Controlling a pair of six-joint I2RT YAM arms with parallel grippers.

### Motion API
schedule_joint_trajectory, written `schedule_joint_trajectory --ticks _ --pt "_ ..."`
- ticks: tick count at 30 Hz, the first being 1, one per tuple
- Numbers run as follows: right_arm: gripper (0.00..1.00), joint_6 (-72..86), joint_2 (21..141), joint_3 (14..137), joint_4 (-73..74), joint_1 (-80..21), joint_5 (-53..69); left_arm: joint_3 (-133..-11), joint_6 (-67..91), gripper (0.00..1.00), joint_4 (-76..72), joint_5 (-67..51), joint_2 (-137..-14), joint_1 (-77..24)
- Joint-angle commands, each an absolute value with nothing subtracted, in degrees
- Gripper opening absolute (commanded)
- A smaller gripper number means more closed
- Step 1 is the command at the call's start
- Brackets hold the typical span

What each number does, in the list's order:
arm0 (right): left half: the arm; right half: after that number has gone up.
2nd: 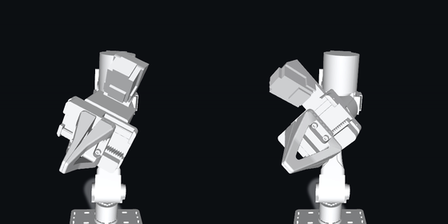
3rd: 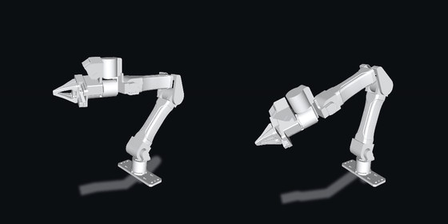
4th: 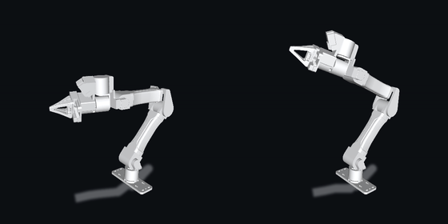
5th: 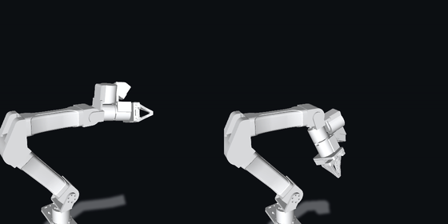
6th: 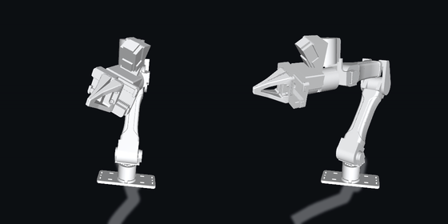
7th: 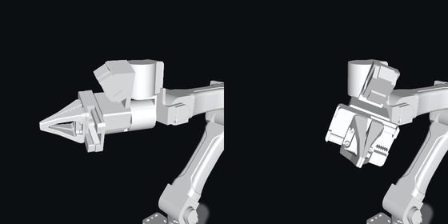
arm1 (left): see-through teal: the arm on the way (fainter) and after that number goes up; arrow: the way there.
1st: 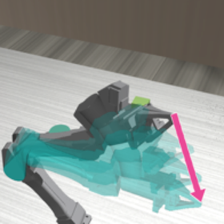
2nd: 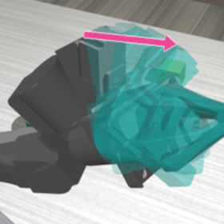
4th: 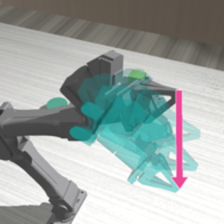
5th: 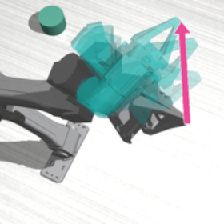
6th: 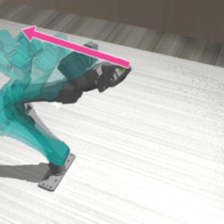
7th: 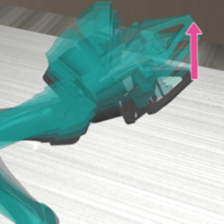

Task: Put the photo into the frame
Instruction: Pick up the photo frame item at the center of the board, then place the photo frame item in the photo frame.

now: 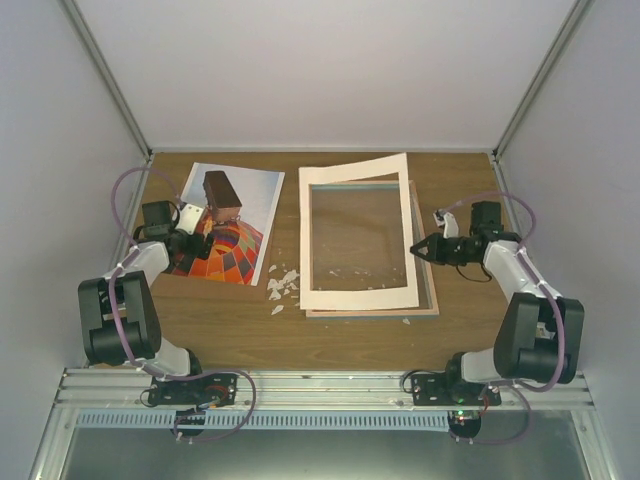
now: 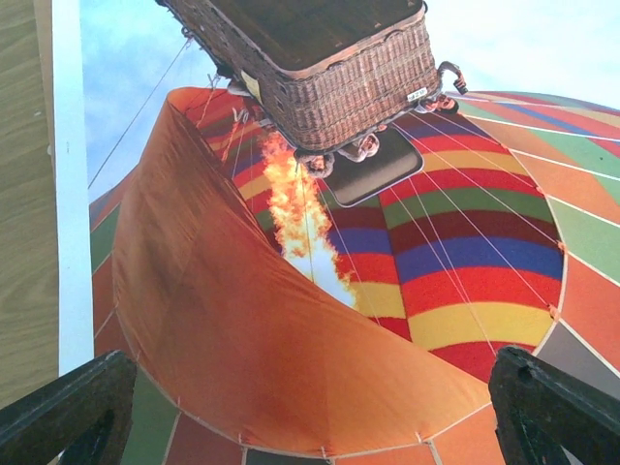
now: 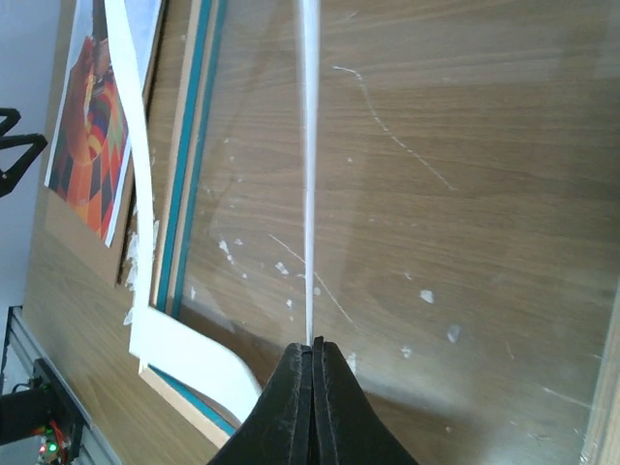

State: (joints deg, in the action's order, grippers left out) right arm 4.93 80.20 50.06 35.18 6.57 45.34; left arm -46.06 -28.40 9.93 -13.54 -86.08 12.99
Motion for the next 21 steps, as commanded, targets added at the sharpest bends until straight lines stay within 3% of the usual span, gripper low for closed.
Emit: schedule_joint_trajectory --ticks 1,8,14,21 --pt "0.01 3.71 80.95 49.33 35.28 8.62 45.17 -46.39 -27.50 0.99 8.44 -14.62 -85.15 12.35" --pt "0.01 2.43 82.24 51.84 37.33 9.52 46.69 -46.85 -27.82 0.99 8.62 -14.85 -84.84 12.23" --pt "0.01 -9.13 89.69 63.39 48.71 10.08 48.98 -46.92 -27.36 0.99 8.44 -15.25 -85.13 11.89" --pt "0.01 -14.58 90.27 65.82 52.50 10.47 45.31 -46.85 -27.28 0.99 8.50 -14.91 -84.13 11.30"
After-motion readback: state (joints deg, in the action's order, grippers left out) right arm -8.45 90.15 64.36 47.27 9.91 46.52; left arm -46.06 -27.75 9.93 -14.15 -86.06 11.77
